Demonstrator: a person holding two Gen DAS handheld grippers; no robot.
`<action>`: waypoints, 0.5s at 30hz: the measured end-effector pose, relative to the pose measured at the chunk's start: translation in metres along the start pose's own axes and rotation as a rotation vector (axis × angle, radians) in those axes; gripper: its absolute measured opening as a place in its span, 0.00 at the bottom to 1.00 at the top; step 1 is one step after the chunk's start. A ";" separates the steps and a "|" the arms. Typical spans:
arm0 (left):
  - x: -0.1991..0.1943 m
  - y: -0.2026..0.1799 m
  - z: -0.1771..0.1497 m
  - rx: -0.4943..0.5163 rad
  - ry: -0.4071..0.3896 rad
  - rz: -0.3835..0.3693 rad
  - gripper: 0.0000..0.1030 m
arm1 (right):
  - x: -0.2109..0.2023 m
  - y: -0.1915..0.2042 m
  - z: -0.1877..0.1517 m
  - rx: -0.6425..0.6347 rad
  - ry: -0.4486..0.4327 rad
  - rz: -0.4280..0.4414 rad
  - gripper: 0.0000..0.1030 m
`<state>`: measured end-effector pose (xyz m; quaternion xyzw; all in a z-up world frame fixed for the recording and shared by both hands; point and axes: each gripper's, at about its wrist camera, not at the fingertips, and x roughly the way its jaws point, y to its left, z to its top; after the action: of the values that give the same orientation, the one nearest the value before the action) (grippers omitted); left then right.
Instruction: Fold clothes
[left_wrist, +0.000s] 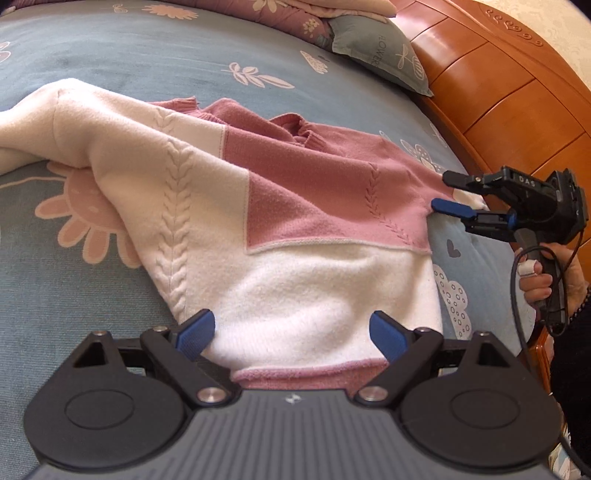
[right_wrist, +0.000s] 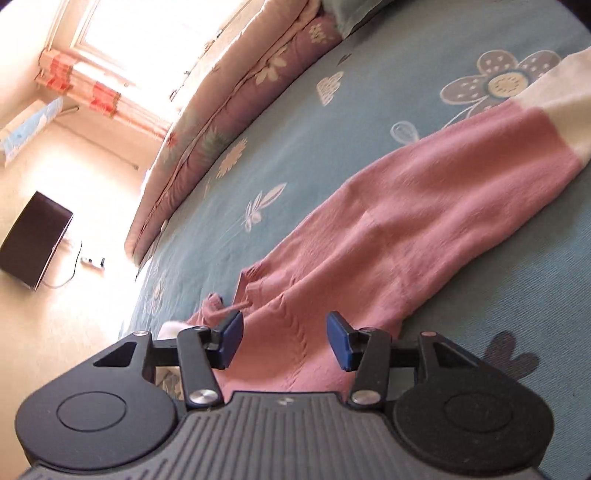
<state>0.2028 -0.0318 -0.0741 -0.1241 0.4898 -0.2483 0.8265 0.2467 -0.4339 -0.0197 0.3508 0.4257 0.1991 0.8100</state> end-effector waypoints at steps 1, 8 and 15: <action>-0.005 0.002 -0.002 0.001 -0.002 -0.002 0.88 | 0.012 0.007 -0.009 -0.024 0.041 -0.004 0.55; -0.039 0.027 0.002 -0.001 -0.033 0.040 0.88 | 0.027 -0.002 -0.034 0.006 0.126 -0.017 0.57; -0.057 0.030 0.051 0.077 -0.122 0.025 0.88 | 0.020 0.017 0.000 -0.149 0.147 -0.035 0.60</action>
<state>0.2337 0.0218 -0.0202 -0.1010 0.4301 -0.2483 0.8621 0.2572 -0.4097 -0.0186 0.2664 0.4741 0.2411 0.8038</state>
